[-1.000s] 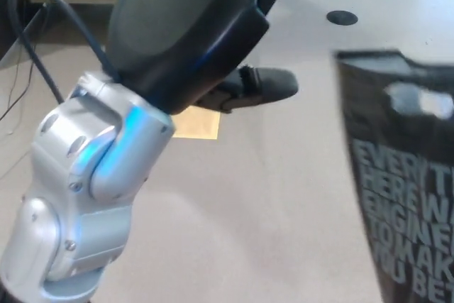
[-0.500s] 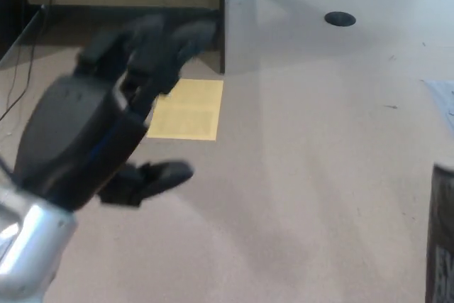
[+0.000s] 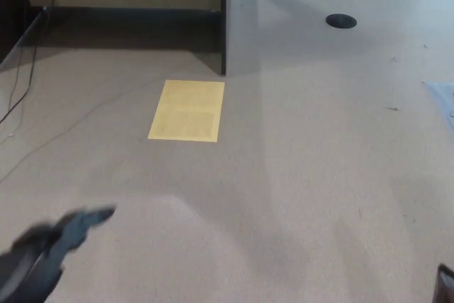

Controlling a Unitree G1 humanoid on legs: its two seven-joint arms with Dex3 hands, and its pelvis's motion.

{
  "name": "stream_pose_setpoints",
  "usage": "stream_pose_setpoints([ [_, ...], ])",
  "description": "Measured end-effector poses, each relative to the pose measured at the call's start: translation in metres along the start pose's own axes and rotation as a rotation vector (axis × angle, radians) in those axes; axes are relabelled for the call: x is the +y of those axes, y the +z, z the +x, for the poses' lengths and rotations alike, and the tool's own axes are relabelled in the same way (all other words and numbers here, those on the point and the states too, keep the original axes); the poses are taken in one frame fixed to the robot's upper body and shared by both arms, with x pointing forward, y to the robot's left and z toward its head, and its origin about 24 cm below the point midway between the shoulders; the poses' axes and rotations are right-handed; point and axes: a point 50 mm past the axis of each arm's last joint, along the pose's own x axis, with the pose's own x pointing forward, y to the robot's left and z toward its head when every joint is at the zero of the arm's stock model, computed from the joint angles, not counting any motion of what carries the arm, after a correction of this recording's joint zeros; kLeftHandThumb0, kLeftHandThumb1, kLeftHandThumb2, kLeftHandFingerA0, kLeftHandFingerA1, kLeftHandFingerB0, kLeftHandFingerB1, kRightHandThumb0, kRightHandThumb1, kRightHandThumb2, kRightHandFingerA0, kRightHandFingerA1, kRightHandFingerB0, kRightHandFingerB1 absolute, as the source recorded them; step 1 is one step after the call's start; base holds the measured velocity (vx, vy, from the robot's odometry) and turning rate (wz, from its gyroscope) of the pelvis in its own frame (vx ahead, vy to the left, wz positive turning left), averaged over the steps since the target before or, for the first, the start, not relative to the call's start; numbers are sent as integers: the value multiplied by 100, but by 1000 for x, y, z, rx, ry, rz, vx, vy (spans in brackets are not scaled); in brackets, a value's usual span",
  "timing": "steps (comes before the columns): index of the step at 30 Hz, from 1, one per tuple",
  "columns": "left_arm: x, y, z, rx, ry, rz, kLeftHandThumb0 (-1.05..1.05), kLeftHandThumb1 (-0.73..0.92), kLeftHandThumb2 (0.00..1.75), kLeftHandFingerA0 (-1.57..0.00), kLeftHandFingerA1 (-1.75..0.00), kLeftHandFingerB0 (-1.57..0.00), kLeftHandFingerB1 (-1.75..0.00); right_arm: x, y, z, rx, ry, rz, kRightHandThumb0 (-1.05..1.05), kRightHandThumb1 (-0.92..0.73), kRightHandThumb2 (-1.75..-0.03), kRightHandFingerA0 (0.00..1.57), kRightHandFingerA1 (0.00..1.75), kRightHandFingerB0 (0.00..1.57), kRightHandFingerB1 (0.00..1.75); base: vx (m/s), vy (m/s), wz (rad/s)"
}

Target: A person is holding a plastic bag and the robot extends its left hand to grab the bag by hooking its thumb into the holes at the top and brings its hand down by its side. Then it extends its arm again to hand the plastic bag back to the person.

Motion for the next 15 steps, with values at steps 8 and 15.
stream_pose_setpoints([
  [8,-37,-67,-50,266,-83,-85,-48,40,65,-25,-41,-19,-37,2,-1,0,6,3,6,-23,-63,-58,75,53,53,42,0,0,0],
  [15,-50,-102,-77,399,-94,-125,-22,33,88,-12,-52,-11,-51,2,2,4,8,-7,18,-23,-64,-59,75,54,52,42,0,0,0],
])
